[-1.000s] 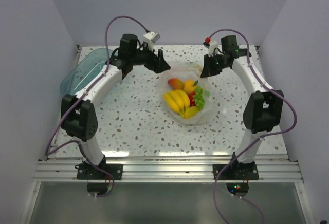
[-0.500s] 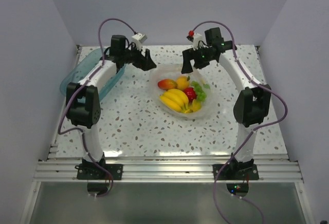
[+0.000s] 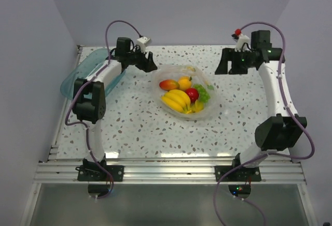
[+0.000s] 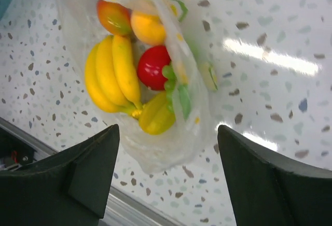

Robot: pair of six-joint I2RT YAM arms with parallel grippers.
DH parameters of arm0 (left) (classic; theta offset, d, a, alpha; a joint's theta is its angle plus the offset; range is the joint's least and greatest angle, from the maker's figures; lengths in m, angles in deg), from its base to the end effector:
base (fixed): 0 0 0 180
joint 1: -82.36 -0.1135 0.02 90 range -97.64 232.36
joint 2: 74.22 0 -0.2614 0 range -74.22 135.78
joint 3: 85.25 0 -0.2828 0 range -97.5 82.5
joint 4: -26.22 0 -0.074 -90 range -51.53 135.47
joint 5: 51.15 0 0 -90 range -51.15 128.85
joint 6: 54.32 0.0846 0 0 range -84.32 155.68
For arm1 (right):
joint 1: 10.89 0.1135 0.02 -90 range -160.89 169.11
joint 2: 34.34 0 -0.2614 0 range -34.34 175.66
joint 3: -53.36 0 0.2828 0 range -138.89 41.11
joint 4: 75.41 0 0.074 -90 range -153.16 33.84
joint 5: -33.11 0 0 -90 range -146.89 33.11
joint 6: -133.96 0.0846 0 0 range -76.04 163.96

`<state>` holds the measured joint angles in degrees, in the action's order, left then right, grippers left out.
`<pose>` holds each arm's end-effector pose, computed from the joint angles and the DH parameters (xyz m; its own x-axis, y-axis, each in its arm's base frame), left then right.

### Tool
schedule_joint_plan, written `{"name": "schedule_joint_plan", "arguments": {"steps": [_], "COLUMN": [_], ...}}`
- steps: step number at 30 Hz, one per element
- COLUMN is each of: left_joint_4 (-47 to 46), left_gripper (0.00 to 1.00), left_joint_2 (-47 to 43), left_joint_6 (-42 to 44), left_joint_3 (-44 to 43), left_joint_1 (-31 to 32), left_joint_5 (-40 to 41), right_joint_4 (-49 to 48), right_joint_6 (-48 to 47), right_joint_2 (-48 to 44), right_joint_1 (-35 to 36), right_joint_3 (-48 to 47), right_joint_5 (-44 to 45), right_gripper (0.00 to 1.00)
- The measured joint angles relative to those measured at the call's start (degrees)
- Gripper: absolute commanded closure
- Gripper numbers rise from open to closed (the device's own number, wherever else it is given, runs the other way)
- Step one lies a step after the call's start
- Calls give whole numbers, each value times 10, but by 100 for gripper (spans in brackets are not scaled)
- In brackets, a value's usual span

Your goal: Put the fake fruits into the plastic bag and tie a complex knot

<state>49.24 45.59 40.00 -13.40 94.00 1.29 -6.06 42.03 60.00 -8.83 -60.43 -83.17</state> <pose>0.5213 -0.1601 0.2029 -0.5067 0.1653 -0.8461 0.6911 0.6647 -0.2839 0.4014 0.0519 0.3537 -0.7533 -0.0573 -0.6552 -0.3428 0.8844 0.3168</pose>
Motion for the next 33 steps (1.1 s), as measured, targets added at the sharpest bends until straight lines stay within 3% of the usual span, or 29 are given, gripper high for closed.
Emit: {"name": "schedule_joint_plan", "arguments": {"steps": [5,12,15,23,31,33], "left_joint_4": [0,-4,-4,-3,-3,-3], "left_gripper": [25,32,35,27,39,47], "left_joint_2": [6,6,7,12,20,24], "left_joint_6": [9,9,9,13,14,13], "left_joint_3": [0,0,0,-6,-13,-15], "left_joint_1": [0,0,1,2,8,9], "left_joint_5": [-27,-43,-43,-40,-37,-36], "right_joint_4": [78,130,132,79,-8,-20], "right_joint_6": [3,-6,5,62,104,111], "right_joint_2": [-25,-45,-50,-50,-47,-38], "right_joint_1": [-92,-87,-86,-85,-77,-72], "right_joint_3": [66,172,234,313,349,353], "right_joint_5": [-37,-122,-143,-173,-185,-192], "right_gripper": [23,27,36,38,46,56]}}
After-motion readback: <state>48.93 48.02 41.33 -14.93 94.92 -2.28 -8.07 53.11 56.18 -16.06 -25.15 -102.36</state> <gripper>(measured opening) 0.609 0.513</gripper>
